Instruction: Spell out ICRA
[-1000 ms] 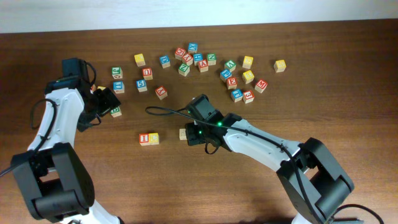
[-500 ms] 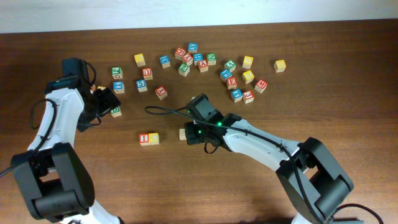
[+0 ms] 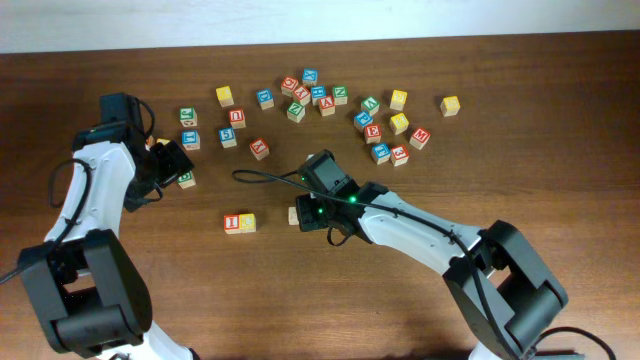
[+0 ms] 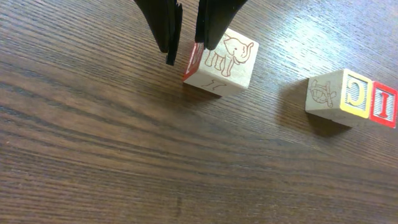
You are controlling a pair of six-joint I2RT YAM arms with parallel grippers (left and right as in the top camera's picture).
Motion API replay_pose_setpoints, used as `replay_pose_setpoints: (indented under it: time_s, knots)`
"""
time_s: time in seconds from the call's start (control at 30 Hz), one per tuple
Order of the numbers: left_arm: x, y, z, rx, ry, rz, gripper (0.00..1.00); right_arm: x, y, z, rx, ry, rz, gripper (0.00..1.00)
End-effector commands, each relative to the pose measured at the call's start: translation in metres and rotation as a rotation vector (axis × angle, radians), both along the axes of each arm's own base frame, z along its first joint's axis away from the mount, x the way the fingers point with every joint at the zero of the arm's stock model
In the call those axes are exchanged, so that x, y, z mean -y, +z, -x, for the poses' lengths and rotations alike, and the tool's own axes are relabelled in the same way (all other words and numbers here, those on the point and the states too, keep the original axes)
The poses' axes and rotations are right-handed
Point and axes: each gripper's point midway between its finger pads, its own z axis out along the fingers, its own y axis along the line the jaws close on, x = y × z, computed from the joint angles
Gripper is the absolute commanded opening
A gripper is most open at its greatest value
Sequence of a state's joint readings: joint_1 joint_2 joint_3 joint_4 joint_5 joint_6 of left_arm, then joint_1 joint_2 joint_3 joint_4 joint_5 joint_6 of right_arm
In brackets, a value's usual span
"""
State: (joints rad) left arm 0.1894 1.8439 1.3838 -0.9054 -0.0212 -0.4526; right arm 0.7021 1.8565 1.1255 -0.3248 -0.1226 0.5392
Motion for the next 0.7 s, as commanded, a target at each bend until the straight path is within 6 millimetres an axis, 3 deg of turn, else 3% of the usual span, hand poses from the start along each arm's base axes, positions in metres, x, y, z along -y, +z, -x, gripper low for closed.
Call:
replay_pose_setpoints:
  time_s: [0.0,0.67]
  knots:
    - [-0.0004,0.0014,-0.0022,0.006,-0.004,0.005,0.99,-0.0046,-0.0032,0.0,-0.001,0.015,-0.001,0.05]
    - [-0.0004,0.0014,-0.0022,0.006,-0.004,0.005,0.99,-0.0086,-0.002,0.0003,0.006,0.023,-0.01,0.06]
